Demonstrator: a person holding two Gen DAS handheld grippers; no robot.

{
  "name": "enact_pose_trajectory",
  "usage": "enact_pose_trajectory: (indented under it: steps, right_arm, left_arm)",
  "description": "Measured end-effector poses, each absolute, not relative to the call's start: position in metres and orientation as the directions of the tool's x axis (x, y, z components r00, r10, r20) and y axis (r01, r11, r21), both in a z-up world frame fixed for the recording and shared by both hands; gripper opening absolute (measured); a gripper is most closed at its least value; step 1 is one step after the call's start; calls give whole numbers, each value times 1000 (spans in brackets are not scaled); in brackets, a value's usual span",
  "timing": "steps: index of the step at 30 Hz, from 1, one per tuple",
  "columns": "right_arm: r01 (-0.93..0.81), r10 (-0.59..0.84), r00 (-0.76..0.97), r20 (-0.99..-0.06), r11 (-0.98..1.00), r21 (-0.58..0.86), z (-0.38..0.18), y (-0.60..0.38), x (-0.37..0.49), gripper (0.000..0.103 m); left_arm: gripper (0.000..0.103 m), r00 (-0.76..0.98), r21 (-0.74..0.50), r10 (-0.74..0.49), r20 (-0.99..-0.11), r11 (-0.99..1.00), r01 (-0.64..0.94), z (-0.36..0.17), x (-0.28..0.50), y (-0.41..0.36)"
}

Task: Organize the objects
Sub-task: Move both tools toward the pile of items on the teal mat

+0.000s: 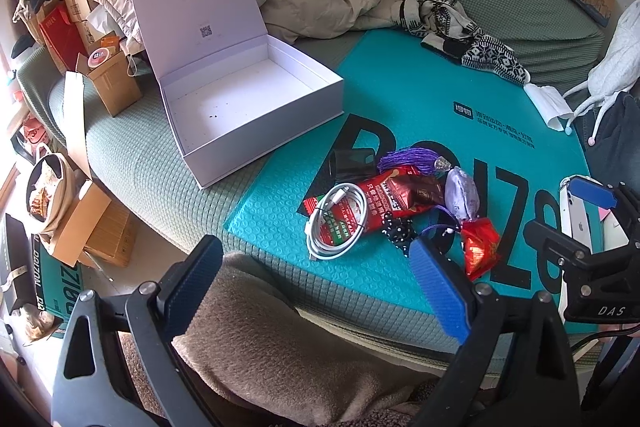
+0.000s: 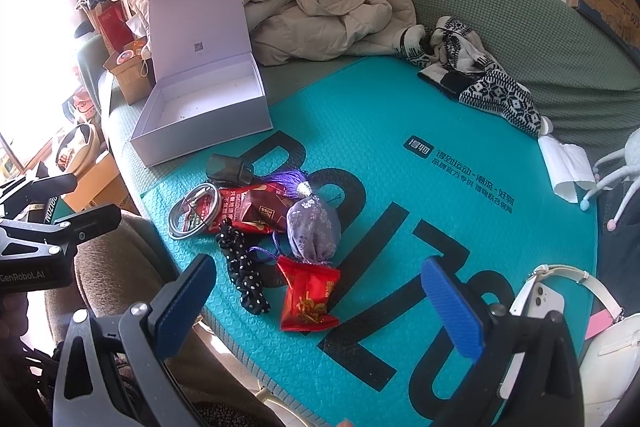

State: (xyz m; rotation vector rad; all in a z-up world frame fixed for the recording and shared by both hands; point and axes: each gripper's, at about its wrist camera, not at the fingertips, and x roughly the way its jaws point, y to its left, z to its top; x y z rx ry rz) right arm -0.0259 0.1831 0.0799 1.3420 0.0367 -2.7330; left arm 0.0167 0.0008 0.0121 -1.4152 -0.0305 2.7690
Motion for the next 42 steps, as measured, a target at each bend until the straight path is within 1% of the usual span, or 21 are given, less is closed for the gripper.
enact_pose_trajectory:
  steps: [12, 28, 42]
  right_arm:
    - [99, -79, -603, -794, -995, 23, 77, 185, -22, 102]
    - [105, -93, -589, -803, -994, 38, 68, 188, -8, 102]
    - [96, -130, -528, -839, -991, 93, 37, 197, -13, 102]
  left_arm:
    - [94, -583, -39, 42, -811, -999, -18, 15, 23, -1]
    - [94, -564, -51, 51, -824, -999, -16, -1, 31, 7]
    - [94, -524, -99, 94, -846, -995, -20, -28, 28, 10]
